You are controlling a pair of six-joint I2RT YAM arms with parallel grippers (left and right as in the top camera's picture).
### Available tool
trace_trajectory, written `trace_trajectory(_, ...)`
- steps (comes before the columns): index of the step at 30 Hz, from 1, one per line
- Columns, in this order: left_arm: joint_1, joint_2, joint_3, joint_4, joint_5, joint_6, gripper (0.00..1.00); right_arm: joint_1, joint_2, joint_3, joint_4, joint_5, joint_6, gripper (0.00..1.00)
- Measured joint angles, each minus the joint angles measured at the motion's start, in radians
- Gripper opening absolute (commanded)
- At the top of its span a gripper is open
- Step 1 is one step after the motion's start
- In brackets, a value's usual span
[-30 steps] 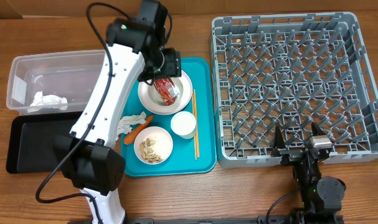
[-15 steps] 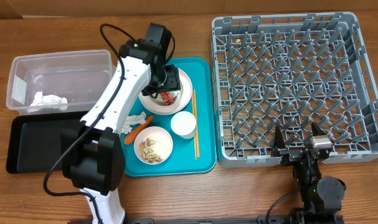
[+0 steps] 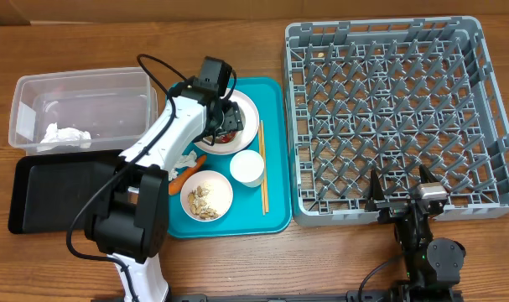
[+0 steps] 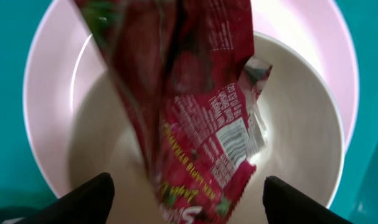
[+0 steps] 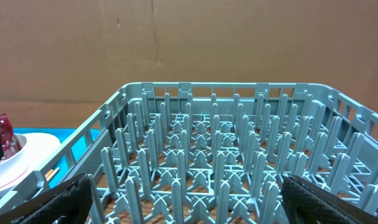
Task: Sort waste into correct bins and load items into the dishwasher
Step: 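Reach the left gripper to the plate and grasp the red snack wrapper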
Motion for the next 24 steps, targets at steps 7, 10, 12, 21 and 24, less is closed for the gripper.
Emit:
trace_trajectory(7, 0.0, 0.0, -0.016, 0.036, -0.003, -0.012, 0.75, 0.0, 0.0, 0.0, 0.0, 0.0, 0.0, 1.0)
trace_trajectory(10, 0.0, 0.0, -0.02, 0.047, -0.004, -0.013, 0.73, 0.0, 0.0, 0.0, 0.0, 0.0, 0.0, 1.0)
trace_trajectory(12, 0.0, 0.0, -0.029, 0.071, -0.006, -0.017, 0.65, 0.0, 0.0, 0.0, 0.0, 0.0, 0.0, 1.0)
trace_trajectory(21, 0.0, 0.0, -0.04, 0.085, -0.007, -0.021, 0.36, 0.0, 0.0, 0.0, 0.0, 0.0, 0.0, 1.0)
trace_trajectory(24, 0.0, 0.0, -0.04, 0.085, -0.007, -0.022, 0.27, 0.0, 0.0, 0.0, 0.0, 0.0, 0.0, 1.0)
